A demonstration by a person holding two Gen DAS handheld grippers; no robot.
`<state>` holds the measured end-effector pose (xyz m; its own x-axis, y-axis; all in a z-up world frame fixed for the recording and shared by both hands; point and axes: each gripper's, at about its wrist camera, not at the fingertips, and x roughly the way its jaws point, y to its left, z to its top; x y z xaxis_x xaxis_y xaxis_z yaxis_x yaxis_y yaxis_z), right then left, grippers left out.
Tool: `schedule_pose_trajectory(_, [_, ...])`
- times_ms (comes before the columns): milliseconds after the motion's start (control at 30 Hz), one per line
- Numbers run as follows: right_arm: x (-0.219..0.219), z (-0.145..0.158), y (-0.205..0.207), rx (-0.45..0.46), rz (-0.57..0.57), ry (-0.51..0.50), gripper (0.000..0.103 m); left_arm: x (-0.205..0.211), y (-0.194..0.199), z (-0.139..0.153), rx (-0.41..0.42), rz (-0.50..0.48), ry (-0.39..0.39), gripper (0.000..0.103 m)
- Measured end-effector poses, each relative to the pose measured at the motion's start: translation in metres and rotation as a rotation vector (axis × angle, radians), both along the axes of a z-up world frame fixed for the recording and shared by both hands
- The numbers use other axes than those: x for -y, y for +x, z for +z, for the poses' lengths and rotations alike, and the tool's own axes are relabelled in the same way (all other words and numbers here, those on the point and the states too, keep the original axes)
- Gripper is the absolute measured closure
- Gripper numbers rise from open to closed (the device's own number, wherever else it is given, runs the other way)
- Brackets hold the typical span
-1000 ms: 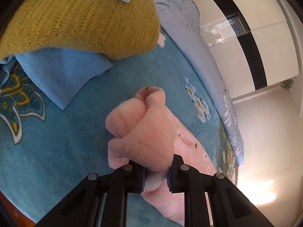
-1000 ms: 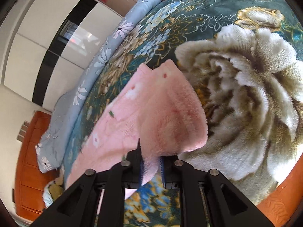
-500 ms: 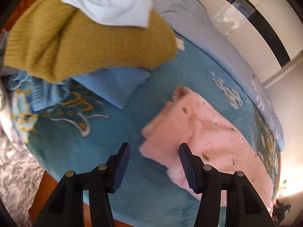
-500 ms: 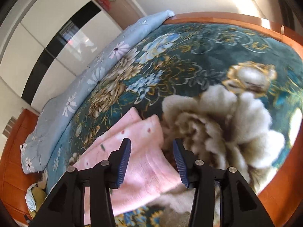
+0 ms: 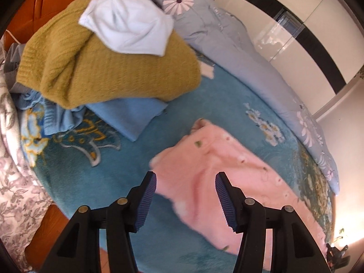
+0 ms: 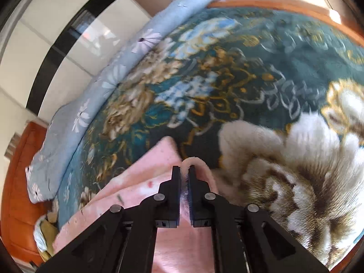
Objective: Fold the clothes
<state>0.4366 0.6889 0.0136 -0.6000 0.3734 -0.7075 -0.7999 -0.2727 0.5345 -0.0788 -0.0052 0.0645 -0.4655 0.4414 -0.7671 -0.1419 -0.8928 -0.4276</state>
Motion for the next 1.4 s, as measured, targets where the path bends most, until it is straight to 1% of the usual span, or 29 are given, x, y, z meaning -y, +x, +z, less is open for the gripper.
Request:
schedule_pose_trajectory(167, [0.004,0.060,-0.013,-0.047,0.074,0.173,0.098,-0.029,0.002,0.009,-0.011,-0.071,0.045,0.045])
schedule_pose_trajectory(267, [0.004,0.092,-0.022,-0.064,0.112,0.267,0.098,-0.048,0.005,0.008,-0.018,-0.110,0.060,0.045])
schedule_pose_trajectory(333, [-0.012,0.078,-0.032,0.020,0.086,0.234,0.098,-0.060,0.007,0.003,-0.003,-0.134,0.071,0.045])
schedule_pose_trajectory(500, [-0.039,0.018,-0.040,0.093,0.028,0.087,0.097,-0.077,0.006,-0.008,0.044,-0.153,0.081,0.045])
schedule_pose_trajectory(567, [-0.048,-0.004,-0.042,0.119,0.007,0.034,0.096,-0.080,0.006,-0.011,0.051,-0.155,0.084,0.045])
schedule_pose_trajectory(600, [-0.048,-0.003,-0.039,0.116,0.006,0.034,0.095,-0.081,0.007,-0.012,0.053,-0.156,0.085,0.045])
schedule_pose_trajectory(633, [-0.047,-0.001,-0.036,0.111,0.003,0.037,0.093,-0.083,0.007,-0.014,0.055,-0.156,0.087,0.045])
schedule_pose_trajectory(667, [-0.044,0.004,-0.029,0.099,-0.005,0.051,0.085,-0.084,0.007,-0.015,0.057,-0.157,0.092,0.045])
schedule_pose_trajectory(700, [-0.040,0.009,-0.021,0.083,-0.016,0.066,0.073,-0.085,0.008,-0.016,0.058,-0.160,0.101,0.045])
schedule_pose_trajectory(767, [-0.022,0.018,0.002,0.027,-0.053,0.099,0.064,-0.087,0.010,-0.017,0.059,-0.168,0.120,0.045])
schedule_pose_trajectory(800, [-0.009,0.016,0.015,-0.005,-0.073,0.094,0.063,-0.087,0.011,-0.018,0.059,-0.163,0.131,0.045])
schedule_pose_trajectory(867, [0.013,0.009,0.035,-0.071,-0.105,0.060,0.063,-0.086,0.011,-0.019,0.058,-0.140,0.154,0.045])
schedule_pose_trajectory(967, [0.045,-0.024,0.068,-0.200,-0.151,-0.068,0.061,-0.084,0.012,-0.021,0.056,-0.105,0.189,0.045])
schedule_pose_trajectory(1067, [0.062,-0.050,0.084,-0.302,-0.197,-0.168,0.057,-0.086,0.014,-0.024,0.077,-0.102,0.267,0.045])
schedule_pose_trajectory(1100, [0.065,-0.056,0.084,-0.324,-0.206,-0.188,0.057,-0.089,0.016,-0.025,0.086,-0.111,0.279,0.045])
schedule_pose_trajectory(1267, [0.072,-0.063,0.060,-0.401,-0.173,-0.221,0.056,-0.100,0.028,-0.032,0.124,-0.152,0.290,0.045])
schedule_pose_trajectory(1333, [0.071,-0.062,0.050,-0.368,-0.189,-0.202,0.056,-0.100,0.031,-0.036,0.144,-0.152,0.300,0.045])
schedule_pose_trajectory(1367, [0.070,-0.062,0.048,-0.356,-0.204,-0.186,0.058,-0.099,0.032,-0.038,0.154,-0.151,0.306,0.045])
schedule_pose_trajectory(1400, [0.069,-0.062,0.048,-0.362,-0.223,-0.179,0.066,-0.098,0.033,-0.039,0.160,-0.150,0.311,0.045])
